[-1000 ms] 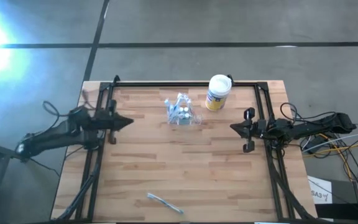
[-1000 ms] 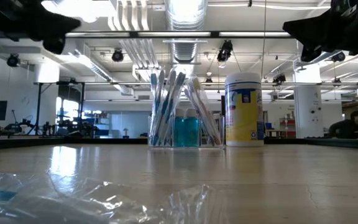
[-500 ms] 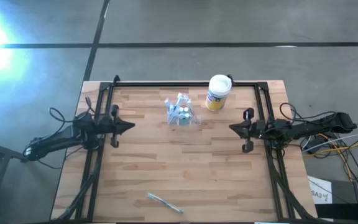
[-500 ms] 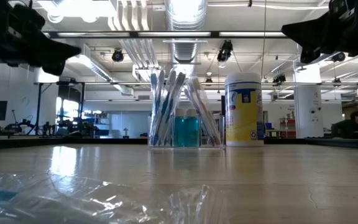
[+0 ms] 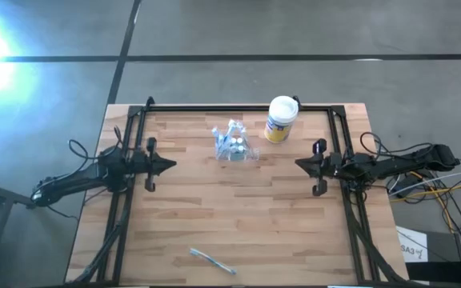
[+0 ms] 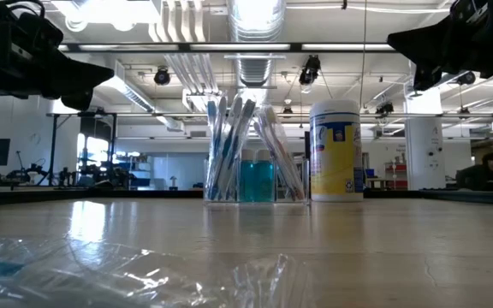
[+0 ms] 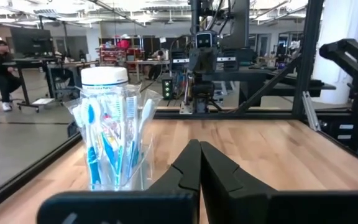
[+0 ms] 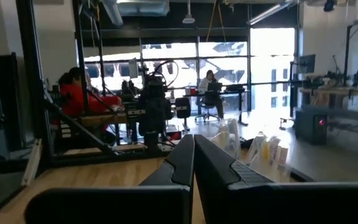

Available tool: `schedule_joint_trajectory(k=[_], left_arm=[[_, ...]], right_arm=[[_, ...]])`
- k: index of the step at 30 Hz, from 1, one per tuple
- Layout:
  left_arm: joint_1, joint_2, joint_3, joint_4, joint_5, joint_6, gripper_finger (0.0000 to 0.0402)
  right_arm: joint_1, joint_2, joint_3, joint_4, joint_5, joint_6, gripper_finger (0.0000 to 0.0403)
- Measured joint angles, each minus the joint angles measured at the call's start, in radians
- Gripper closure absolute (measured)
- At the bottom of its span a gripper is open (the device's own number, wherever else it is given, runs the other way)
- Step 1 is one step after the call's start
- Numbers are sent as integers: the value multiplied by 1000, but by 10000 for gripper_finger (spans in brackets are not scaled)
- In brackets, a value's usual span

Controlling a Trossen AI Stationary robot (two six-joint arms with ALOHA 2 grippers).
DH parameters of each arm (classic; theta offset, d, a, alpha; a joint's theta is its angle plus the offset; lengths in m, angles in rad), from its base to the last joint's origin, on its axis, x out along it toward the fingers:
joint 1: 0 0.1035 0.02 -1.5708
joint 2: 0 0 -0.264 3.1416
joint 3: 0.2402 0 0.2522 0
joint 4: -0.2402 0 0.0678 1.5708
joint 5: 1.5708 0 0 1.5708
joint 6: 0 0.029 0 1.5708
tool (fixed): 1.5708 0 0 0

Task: Pick & Place toothbrushing station
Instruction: Put the blue toothbrush into the transparent organizer

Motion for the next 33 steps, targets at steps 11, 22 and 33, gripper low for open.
schedule_joint_trajectory(k=[11,22,33], left_arm=[[0,27,-1,-7,2,-17,389],[0,34,-2,-6,3,-17,390],[0,34,-2,-5,-13,-13,391]], right_arm=[[0,83,132,-70,1,109,394],[12,526,545,-434,-5,126,394],[111,958,856,-451,-4,314,394]])
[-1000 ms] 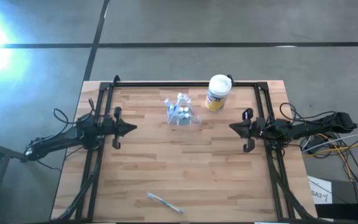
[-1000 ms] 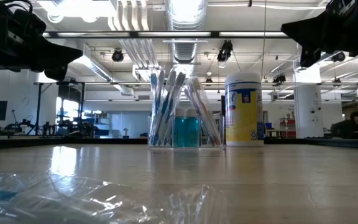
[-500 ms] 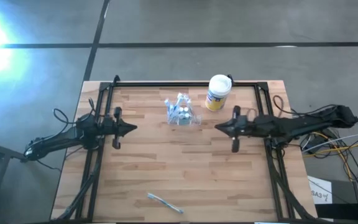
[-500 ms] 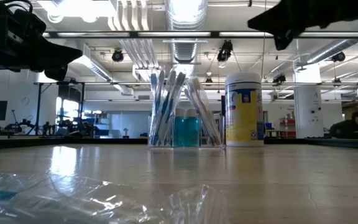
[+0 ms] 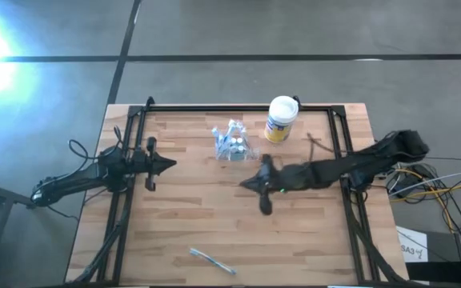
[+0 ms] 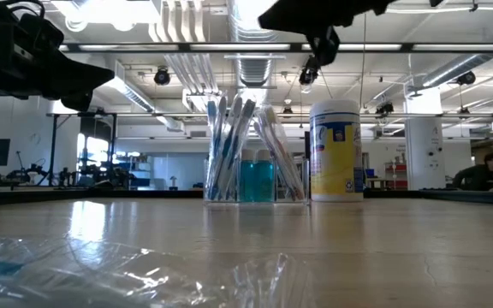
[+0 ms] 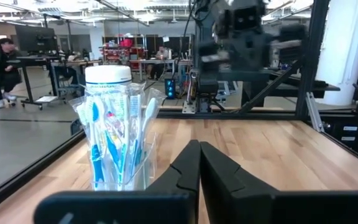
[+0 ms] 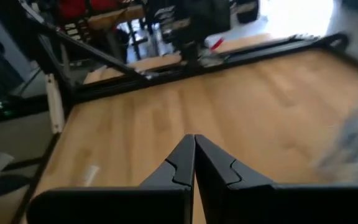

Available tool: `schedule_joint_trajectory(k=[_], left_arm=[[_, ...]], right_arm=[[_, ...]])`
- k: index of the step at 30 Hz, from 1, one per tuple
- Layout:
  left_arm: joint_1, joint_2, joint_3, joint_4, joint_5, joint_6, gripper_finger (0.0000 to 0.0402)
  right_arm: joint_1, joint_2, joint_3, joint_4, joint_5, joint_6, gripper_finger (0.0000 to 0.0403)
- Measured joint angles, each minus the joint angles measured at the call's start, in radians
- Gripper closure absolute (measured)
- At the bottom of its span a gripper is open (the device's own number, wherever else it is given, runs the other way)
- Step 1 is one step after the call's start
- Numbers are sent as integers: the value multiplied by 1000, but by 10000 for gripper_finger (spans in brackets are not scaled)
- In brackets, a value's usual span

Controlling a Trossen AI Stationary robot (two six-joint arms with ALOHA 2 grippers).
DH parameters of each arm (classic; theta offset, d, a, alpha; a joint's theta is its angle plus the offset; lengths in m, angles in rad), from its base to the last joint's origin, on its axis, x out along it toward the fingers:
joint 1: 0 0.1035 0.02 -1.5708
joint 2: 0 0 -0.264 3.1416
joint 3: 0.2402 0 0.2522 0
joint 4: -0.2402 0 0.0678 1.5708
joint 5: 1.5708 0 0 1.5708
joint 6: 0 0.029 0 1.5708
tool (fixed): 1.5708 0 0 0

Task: Pick & Place toothbrushing station
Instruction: Put the blue toothbrush into the transparent organizer

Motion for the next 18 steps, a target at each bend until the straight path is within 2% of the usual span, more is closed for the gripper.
schedule_joint_trajectory(k=[5,9,14,18], left_arm=[[0,0,0,-1,-27,-14,395],[0,1,0,-11,-36,-57,387],[0,2,0,-11,-36,-72,379],[0,2,0,-11,-36,-106,381]], right_arm=[[75,200,150,-48,2,100,394],[125,374,327,-129,3,210,379],[177,598,623,-341,-42,280,332],[204,760,904,-580,-55,350,287]])
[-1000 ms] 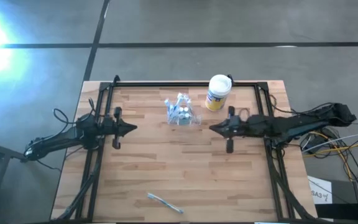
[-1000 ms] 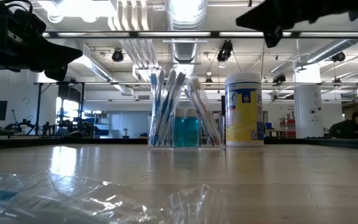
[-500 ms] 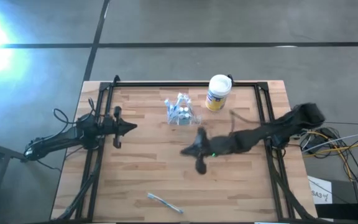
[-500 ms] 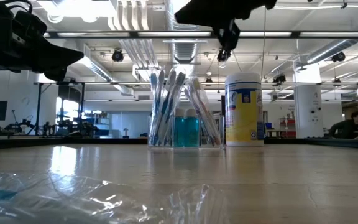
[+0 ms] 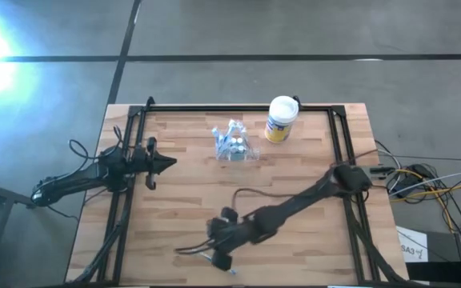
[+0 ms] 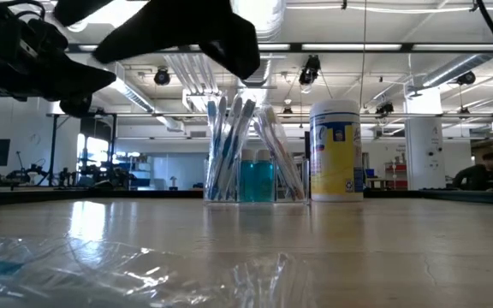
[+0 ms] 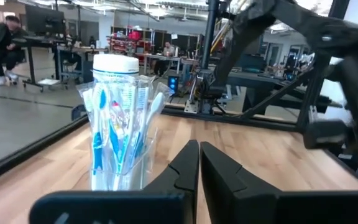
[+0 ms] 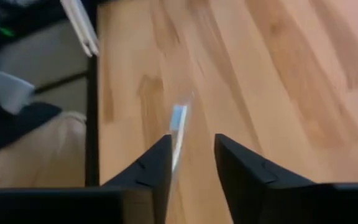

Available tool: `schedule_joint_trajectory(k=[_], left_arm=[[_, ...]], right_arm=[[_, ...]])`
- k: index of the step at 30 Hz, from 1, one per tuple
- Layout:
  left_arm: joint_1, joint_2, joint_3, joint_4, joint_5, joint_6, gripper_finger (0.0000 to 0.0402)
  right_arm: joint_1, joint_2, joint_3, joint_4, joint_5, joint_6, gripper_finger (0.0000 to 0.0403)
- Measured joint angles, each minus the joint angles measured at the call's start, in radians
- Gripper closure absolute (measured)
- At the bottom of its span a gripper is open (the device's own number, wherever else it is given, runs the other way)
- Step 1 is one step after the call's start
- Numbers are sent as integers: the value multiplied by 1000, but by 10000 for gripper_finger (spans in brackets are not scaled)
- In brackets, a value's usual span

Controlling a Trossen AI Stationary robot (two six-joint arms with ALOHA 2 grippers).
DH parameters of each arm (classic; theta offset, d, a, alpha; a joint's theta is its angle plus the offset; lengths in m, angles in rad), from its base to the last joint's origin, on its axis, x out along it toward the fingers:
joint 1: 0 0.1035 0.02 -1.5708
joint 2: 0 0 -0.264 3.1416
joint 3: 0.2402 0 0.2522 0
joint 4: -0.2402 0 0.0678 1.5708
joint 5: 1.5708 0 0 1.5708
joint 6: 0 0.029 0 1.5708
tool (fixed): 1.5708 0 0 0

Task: Pick & Place toothbrushing station
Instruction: Put the blue toothbrush into the transparent organizer

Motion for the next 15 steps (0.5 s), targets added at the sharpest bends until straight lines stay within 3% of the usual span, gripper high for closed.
schedule_joint_trajectory(k=[5,9,15], left_arm=[[0,1,0,0,0,-48,387],[0,1,0,0,0,-58,390],[-1,8,0,0,4,-105,387]], right_arm=[[25,187,363,-384,-10,83,239],[40,310,589,-536,-25,126,212],[47,307,485,-416,-51,231,200]])
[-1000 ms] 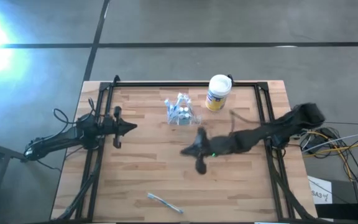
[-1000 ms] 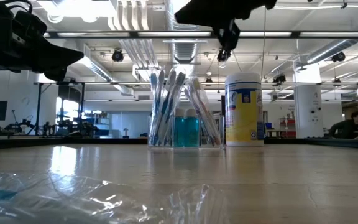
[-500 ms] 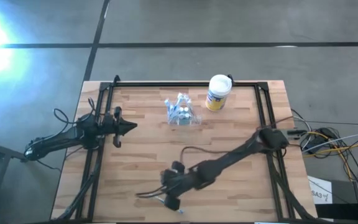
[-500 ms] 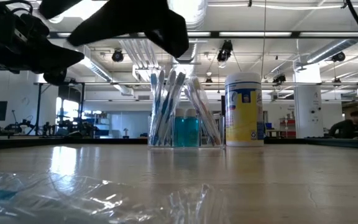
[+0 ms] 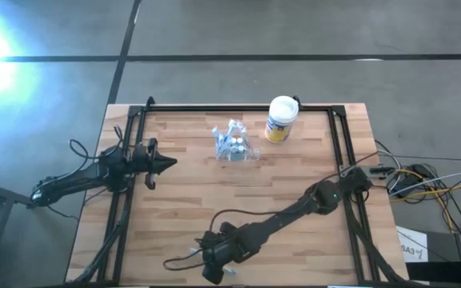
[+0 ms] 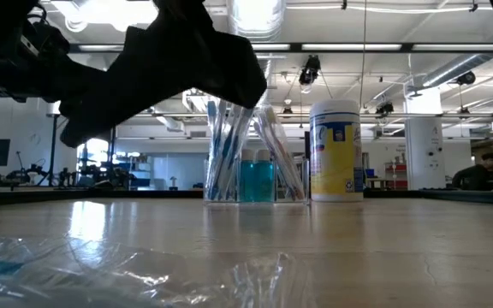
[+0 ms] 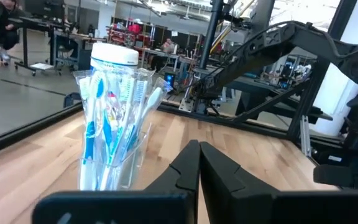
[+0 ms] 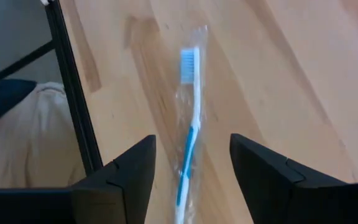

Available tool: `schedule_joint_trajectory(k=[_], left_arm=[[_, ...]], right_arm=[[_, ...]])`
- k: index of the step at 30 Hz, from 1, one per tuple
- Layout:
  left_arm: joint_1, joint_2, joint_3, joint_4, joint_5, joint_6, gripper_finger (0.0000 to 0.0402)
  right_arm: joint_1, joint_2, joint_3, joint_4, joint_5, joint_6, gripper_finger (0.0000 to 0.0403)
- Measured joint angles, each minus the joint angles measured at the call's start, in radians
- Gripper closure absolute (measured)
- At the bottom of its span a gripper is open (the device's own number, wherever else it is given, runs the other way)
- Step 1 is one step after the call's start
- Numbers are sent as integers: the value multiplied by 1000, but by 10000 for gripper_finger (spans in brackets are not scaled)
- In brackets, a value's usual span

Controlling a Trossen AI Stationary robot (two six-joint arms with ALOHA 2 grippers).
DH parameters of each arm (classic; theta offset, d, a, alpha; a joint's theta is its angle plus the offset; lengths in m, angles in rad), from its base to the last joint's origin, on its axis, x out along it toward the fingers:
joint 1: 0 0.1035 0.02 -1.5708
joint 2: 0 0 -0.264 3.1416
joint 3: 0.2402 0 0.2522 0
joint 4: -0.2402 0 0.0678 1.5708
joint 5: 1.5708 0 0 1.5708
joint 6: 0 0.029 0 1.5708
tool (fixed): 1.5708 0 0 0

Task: Pick & Place toothbrushing station
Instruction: Put the blue toothbrush into the transparent organizer

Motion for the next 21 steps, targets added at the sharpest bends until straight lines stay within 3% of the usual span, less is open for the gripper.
schedule_joint_trajectory(k=[10,18,21], left_arm=[[0,6,0,0,0,1,392],[0,6,0,0,0,-7,392],[0,6,0,-1,0,-20,392]], right_arm=[[12,1,-55,19,-76,-32,199],[21,0,-91,14,-49,-70,199],[19,0,-129,46,-88,-97,199]])
